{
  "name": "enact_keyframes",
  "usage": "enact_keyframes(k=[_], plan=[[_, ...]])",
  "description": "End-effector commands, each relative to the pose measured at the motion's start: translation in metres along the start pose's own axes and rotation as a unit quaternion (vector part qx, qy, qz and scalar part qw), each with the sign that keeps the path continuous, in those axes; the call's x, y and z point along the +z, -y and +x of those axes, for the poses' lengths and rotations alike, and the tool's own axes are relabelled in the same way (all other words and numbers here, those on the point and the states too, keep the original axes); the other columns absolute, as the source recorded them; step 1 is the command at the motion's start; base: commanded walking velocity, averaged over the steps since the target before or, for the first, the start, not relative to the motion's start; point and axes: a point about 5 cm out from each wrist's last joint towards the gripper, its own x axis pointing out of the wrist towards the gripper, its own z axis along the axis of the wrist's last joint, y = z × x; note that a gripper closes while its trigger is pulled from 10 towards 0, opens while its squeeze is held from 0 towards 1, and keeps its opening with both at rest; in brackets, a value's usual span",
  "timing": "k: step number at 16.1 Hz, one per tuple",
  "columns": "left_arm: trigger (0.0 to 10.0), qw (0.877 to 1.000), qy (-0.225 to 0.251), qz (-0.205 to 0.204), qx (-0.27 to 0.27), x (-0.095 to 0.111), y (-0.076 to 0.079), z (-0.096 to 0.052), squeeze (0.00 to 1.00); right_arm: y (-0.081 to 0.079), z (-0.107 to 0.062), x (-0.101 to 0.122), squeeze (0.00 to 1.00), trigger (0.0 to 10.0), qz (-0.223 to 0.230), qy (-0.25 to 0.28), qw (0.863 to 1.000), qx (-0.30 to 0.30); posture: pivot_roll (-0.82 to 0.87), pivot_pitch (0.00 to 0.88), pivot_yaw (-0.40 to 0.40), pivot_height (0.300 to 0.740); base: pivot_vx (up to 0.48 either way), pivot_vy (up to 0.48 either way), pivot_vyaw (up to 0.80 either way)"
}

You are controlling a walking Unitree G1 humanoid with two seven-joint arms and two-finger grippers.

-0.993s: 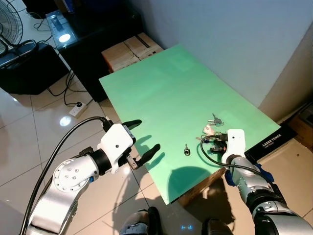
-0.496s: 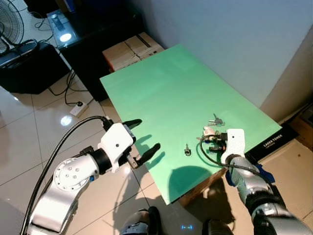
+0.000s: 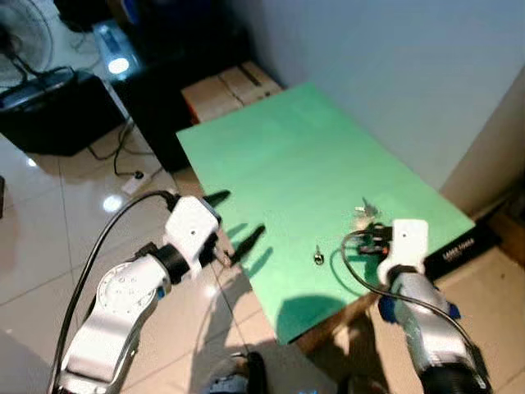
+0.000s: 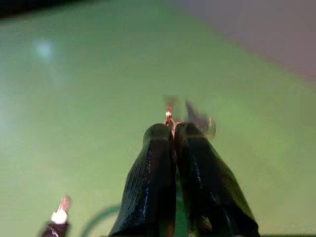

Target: Hang keys on a hook

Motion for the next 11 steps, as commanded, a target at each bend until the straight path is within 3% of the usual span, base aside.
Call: enact_keyframes(k=[1, 4, 7, 8, 11], plan=[[10.0, 1.0, 0.001, -0.007, 0.025, -0.003, -0.008, -0.002, 0.2, -0.005, -0.003, 0.016, 0.0, 0.0, 0.007, 0.025, 1.0, 0.007, 0.0, 0.022, 0.11, 0.74, 0.0, 0.0, 0.0], [10.0, 0.999, 0.007, -0.014, 0.052, -0.004, -0.012, 0.004, 0.19, -0.008, -0.015, 0.038, 0.0, 0.0, -0.006, 0.052, 0.999, 0.012, -0.02, 0.004, 0.108, 0.74, 0.0, 0.0, 0.0], [10.0, 0.997, 0.007, -0.025, 0.074, -0.006, -0.008, -0.006, 0.19, -0.027, -0.033, 0.083, 0.0, 0.0, 0.003, 0.133, 0.989, 0.059, -0.05, 0.0, 0.098, 0.74, 0.0, 0.0, 0.0], [10.0, 0.996, 0.007, -0.026, 0.079, -0.007, -0.007, -0.009, 0.18, -0.035, -0.037, 0.095, 0.0, 9.6, 0.0, 0.145, 0.987, 0.073, -0.05, 0.0, 0.093, 0.74, 0.0, 0.0, 0.0], [10.0, 0.996, 0.009, -0.026, 0.083, -0.008, -0.003, -0.009, 0.18, -0.043, -0.041, 0.109, 0.0, 10.0, -0.008, 0.157, 0.983, 0.089, -0.06, 0.0, 0.08, 0.74, 0.0, 0.0, 0.0]])
